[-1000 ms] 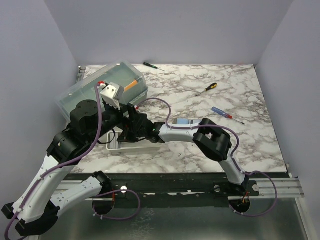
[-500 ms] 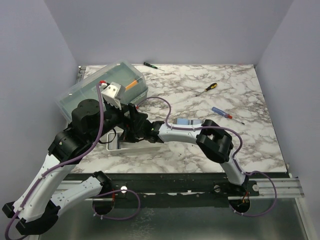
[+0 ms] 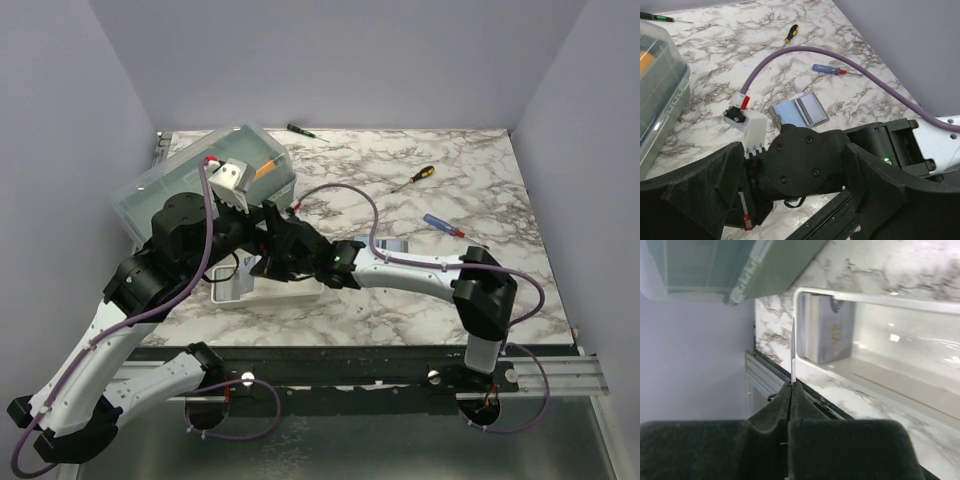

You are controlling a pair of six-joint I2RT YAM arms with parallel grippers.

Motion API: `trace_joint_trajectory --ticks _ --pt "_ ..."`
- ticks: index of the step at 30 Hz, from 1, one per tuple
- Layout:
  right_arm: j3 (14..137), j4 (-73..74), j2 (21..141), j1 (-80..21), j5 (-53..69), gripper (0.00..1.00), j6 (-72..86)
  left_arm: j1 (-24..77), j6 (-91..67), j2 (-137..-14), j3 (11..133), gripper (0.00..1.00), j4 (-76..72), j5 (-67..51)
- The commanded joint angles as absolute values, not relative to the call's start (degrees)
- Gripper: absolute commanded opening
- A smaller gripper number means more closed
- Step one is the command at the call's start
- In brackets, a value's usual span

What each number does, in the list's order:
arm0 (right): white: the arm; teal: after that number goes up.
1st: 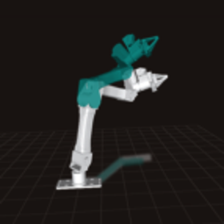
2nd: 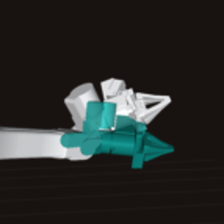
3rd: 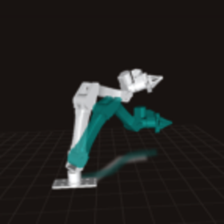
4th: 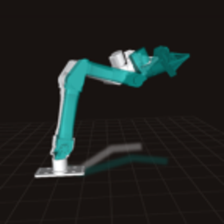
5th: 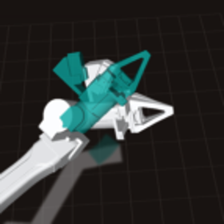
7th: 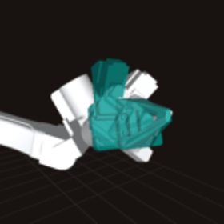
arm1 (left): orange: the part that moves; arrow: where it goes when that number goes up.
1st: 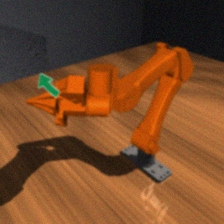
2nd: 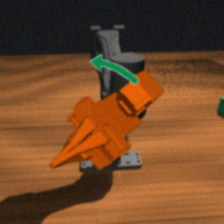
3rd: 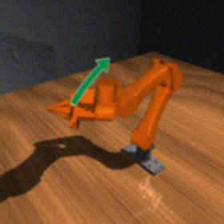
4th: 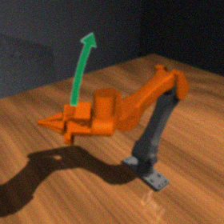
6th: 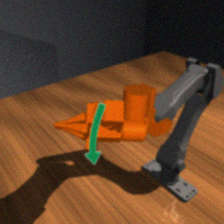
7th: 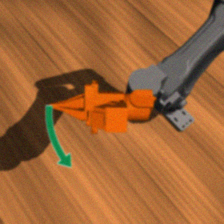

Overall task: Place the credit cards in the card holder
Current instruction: Pick up the credit card from the storage box, then insert the credit card into the card holder.

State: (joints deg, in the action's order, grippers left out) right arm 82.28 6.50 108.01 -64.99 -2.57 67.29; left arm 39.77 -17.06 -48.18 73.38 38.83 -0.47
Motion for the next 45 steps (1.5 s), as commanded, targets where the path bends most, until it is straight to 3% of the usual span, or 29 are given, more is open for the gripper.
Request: trace_joint_trajectory --ticks 1,9,14,18,22,31,45 --pt "74.0 5.9 101.0 -64.8 -7.9 0.00 66.2 39.7 -19.2 -49.7 74.6 0.87 37.4 0.3" --pt "49.9 -3.5 81.4 -51.6 -2.1 0.00 52.1 39.6 -22.4 -56.3 72.5 0.87 32.3 -5.3" --pt "37.0 -2.8 67.1 -31.3 14.8 0.00 44.9 39.6 -25.5 -65.8 70.0 0.87 26.9 -15.4" --pt "35.3 3.1 64.4 -17.0 26.6 0.00 38.4 39.6 -29.8 -77.7 70.0 0.83 21.2 -24.8" --pt "33.8 2.2 69.3 -5.0 39.1 0.00 34.4 39.8 -33.1 -89.9 72.3 0.75 16.5 -31.1" --pt "35.7 -2.0 81.0 -1.4 47.4 0.00 28.4 39.8 -32.9 -108.4 78.1 0.51 14.9 -29.4" --pt "36.7 -4.9 89.7 -0.4 53.7 0.00 24.7 38.9 -30.5 -115.5 77.7 0.30 15.0 -24.8"
